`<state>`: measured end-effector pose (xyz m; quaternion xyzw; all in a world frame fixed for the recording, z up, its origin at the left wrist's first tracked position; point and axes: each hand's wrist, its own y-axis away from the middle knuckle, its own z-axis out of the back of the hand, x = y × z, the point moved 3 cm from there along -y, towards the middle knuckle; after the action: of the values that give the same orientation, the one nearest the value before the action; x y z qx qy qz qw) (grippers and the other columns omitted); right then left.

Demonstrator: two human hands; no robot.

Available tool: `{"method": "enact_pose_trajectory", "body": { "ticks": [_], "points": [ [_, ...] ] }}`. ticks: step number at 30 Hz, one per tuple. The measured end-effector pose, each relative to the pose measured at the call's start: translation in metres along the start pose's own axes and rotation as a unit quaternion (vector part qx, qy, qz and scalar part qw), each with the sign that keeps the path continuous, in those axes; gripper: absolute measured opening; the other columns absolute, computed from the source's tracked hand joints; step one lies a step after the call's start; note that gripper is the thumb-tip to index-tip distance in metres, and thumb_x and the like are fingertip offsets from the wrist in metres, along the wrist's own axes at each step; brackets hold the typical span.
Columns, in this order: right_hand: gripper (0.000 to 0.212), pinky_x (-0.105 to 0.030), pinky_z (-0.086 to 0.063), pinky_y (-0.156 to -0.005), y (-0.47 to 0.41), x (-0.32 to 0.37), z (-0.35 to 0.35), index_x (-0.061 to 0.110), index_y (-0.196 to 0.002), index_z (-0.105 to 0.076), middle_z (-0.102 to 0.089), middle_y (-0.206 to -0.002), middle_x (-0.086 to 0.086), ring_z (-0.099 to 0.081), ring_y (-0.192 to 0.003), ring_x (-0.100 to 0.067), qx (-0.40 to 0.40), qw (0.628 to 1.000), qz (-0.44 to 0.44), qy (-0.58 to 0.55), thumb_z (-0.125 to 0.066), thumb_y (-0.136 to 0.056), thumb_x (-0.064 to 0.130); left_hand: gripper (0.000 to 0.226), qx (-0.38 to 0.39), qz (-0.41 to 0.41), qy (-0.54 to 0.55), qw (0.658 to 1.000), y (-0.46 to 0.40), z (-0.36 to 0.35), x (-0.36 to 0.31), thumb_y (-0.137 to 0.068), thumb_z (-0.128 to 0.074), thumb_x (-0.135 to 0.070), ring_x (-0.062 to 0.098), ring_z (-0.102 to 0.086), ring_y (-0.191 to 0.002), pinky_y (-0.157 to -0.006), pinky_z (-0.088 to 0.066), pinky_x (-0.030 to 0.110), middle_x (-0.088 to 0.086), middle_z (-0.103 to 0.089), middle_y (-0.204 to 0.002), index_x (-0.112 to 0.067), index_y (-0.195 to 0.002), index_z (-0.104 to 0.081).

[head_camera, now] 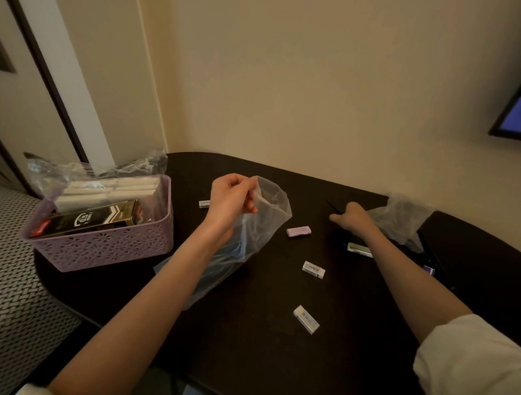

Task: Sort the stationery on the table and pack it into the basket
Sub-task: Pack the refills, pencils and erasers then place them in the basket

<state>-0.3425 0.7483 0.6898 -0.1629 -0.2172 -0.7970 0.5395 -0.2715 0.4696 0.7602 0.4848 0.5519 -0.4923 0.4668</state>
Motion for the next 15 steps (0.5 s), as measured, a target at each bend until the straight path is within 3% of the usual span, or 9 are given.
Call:
{"method": "enact_pose_trajectory", "body": {
  "ticks": [3,6,9,15],
  "points": [
    [0.018,-0.024,-0.035,-0.048,0.008,0.023,-0.004,0.011,-0.096,-0.045,-0.045,-0.069,-0.003,-0.043,-0.056,-0.012,0.028,0.991,0.028,-0.127,-0.055,-0.096,0.026,0.015,-0.005,0.000,-0.002,1.000,0.000,0.002,-0.001,-0.096,-0.056,-0.014,0.009,-0.052,-0.054,-0.056,-0.049,0.022,0.003,-0.057,-0.066,-0.003,-0.091,-0.065],
    [0.015,-0.018,-0.026,-0.036,0.019,0.044,-0.003,0.014,-0.082,-0.046,-0.039,-0.061,0.000,-0.033,-0.045,-0.010,0.076,0.966,0.058,-0.239,-0.049,-0.095,0.022,0.015,-0.003,0.002,0.001,1.000,0.004,0.002,-0.002,-0.096,-0.056,-0.013,0.009,-0.052,-0.055,-0.055,-0.049,0.021,0.003,-0.057,-0.066,-0.002,-0.091,-0.065],
    [0.016,-0.018,-0.022,-0.033,0.031,0.061,-0.001,0.017,-0.075,-0.040,-0.028,-0.055,0.003,-0.025,-0.037,-0.008,0.113,0.938,0.060,-0.323,-0.042,-0.091,0.016,0.015,-0.003,0.001,0.002,1.000,0.008,0.003,-0.002,-0.096,-0.056,-0.012,0.009,-0.052,-0.054,-0.054,-0.049,0.020,0.004,-0.056,-0.066,-0.002,-0.090,-0.065],
    [0.033,-0.021,-0.027,-0.038,0.057,0.077,0.004,0.020,-0.066,-0.039,-0.034,-0.051,0.005,-0.030,-0.043,-0.010,0.097,0.897,0.105,-0.417,-0.039,-0.098,0.022,0.014,-0.010,-0.002,-0.005,1.000,0.013,0.006,-0.006,-0.096,-0.056,-0.013,0.008,-0.052,-0.052,-0.053,-0.049,0.019,0.003,-0.056,-0.064,-0.002,-0.092,-0.065]
  ]
}}
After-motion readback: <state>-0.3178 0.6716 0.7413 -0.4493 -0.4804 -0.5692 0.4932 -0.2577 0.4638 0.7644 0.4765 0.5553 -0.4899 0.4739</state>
